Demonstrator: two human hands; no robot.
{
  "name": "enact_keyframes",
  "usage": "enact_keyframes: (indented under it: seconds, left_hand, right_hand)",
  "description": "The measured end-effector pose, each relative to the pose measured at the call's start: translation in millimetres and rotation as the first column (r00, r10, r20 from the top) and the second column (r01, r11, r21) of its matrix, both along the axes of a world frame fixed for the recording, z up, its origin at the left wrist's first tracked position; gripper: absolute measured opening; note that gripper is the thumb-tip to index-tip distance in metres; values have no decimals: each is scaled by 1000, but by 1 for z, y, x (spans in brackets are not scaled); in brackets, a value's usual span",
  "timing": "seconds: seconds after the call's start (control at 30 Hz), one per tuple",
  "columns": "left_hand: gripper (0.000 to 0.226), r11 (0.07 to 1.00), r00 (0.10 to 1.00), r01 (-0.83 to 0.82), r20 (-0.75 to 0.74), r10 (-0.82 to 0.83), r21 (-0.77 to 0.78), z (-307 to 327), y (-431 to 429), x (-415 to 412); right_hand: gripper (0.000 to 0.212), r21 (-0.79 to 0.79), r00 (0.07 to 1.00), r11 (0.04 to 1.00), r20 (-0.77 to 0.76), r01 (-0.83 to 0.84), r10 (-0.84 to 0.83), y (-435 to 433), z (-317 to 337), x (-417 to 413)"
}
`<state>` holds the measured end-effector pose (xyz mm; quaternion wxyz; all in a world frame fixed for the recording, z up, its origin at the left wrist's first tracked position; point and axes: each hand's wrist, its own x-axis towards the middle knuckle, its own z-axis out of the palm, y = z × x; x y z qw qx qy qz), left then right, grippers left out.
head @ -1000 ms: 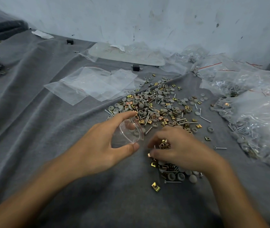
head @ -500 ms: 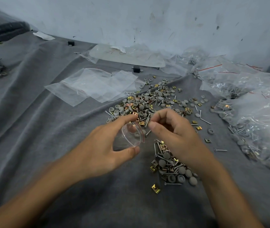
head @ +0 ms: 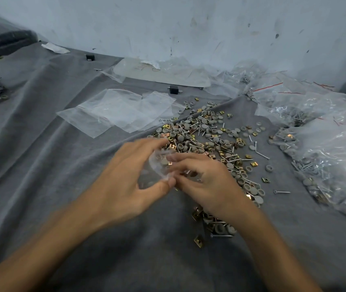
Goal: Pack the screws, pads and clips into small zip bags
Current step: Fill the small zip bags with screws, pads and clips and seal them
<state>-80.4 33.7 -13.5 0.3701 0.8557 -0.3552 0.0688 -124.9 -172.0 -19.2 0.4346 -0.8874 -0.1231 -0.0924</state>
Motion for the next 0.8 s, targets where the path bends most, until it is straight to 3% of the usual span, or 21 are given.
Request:
enact_keyframes:
  seconds: [0.1,0.23,0.3,0.4,0.63,0.8]
  left_hand:
    - [66,991,992,-79,86,89,-106,4,5,7]
    - [30,947,977,-155,100,189,-280,5,8,10]
    - [14,939,985,-112,85,147,-326,6,6,9]
    - [8,929,998,-46,21,58,-367,8,4,7]
    - [8,891,999,-42,-16,39,-452,12,0,2]
    - [9,850,993,4,-101,-67,-527,17,-1,-4]
  right_hand:
    - [17,144,997,988,47,61,-68,-2,7,0]
    - [8,264,997,964,63,25,-43,0,16,-4]
    - [11,283,997,959,71,2,-23,2,21,-5]
    - [12,307,995,952,99,-14,-17,4,25,-8]
    - [17,269,991,963,131,-21,-15,2,35,-15]
    - [29,90,985,993,146,82,-95,-9,40,-19]
